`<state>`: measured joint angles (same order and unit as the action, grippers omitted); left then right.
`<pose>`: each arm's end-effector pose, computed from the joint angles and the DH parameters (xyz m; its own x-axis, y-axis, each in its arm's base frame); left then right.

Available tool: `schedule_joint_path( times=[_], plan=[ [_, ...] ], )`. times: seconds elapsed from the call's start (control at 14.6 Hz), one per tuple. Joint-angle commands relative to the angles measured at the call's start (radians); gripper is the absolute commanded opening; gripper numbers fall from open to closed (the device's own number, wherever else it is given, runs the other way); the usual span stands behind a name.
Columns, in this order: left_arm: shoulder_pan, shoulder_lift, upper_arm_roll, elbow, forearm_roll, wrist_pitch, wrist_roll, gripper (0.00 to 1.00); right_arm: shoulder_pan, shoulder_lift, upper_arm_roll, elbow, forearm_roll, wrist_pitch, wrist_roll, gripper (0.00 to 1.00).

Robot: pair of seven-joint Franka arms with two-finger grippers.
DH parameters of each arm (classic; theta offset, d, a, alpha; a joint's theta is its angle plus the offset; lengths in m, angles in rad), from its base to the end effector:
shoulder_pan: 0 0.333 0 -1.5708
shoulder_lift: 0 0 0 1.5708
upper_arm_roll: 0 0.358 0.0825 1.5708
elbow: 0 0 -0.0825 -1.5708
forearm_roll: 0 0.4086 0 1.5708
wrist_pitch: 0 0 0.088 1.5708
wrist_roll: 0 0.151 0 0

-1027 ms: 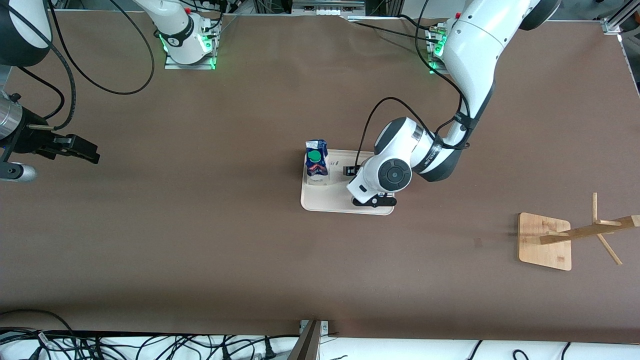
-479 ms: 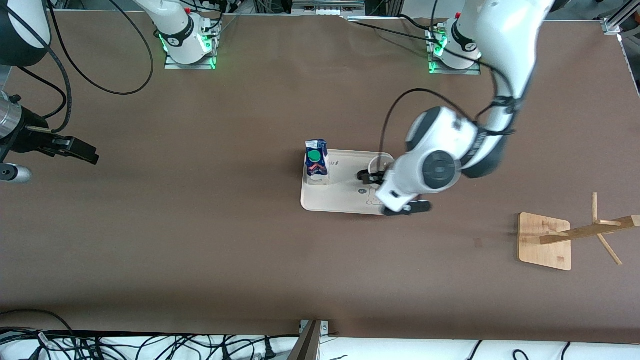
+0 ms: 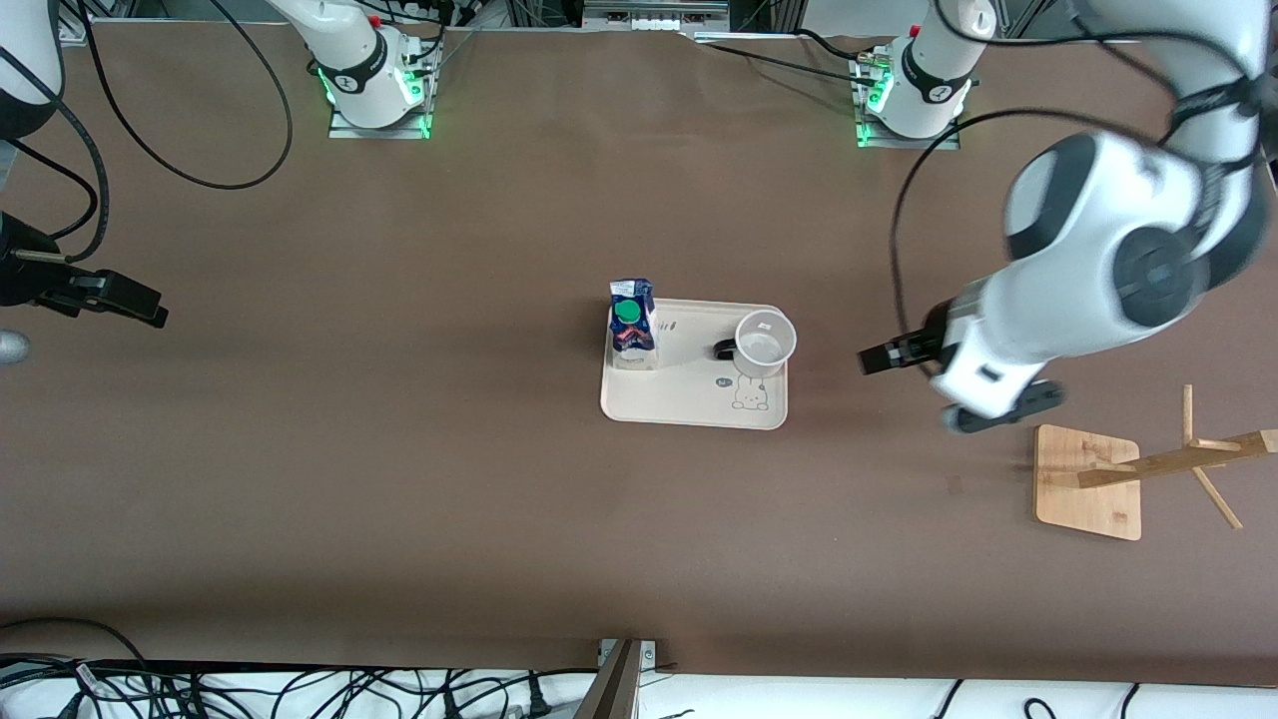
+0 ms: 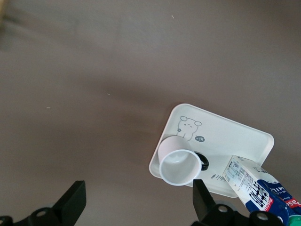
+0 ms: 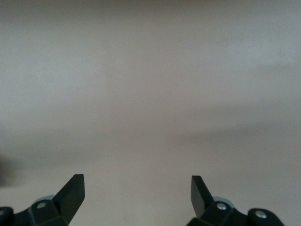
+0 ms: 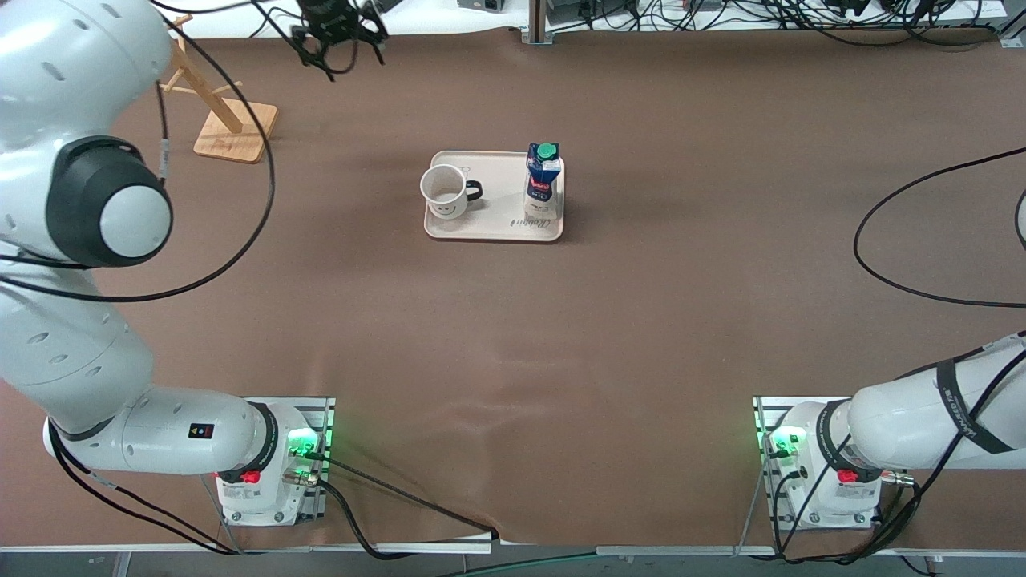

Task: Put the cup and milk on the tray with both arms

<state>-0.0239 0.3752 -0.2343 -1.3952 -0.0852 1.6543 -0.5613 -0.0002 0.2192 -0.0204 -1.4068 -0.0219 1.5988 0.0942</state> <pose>0.6733 -0.1659 0.4830 0.9343 0.3076 -0.1801 0.3264 -0.9414 0.0853 0.6546 -0.0154 0.5711 0.9932 -0.1135 -0.0246 -0.1128 -0.9932 0.0287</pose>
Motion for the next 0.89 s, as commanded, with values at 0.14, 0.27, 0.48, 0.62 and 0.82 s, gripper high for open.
schedule_joint_path(
  times=[0.14, 0.27, 0.48, 0.62, 0.82],
  plan=[
    [0.070, -0.149, 0.039, -0.050, 0.018, -0.068, 0.234, 1.00, -0.011, -0.012, 0.005, 0.000, -0.016, -0.019, -0.024, 1.00],
    [0.062, -0.214, 0.113, -0.089, 0.018, -0.079, 0.351, 1.00, -0.015, -0.012, 0.000, 0.000, -0.013, -0.020, -0.027, 1.00],
    [0.000, -0.278, 0.241, -0.140, 0.045, -0.045, 0.481, 1.00, -0.012, -0.011, 0.002, 0.003, -0.006, -0.033, -0.022, 1.00],
    [-0.037, -0.309, 0.276, -0.203, 0.108, 0.011, 0.485, 1.00, -0.009, -0.011, 0.008, 0.003, -0.004, -0.033, -0.018, 1.00],
    [-0.031, -0.322, 0.271, -0.242, 0.127, 0.038, 0.483, 1.00, -0.011, -0.011, 0.005, 0.003, 0.042, -0.033, 0.027, 1.00]
  ],
)
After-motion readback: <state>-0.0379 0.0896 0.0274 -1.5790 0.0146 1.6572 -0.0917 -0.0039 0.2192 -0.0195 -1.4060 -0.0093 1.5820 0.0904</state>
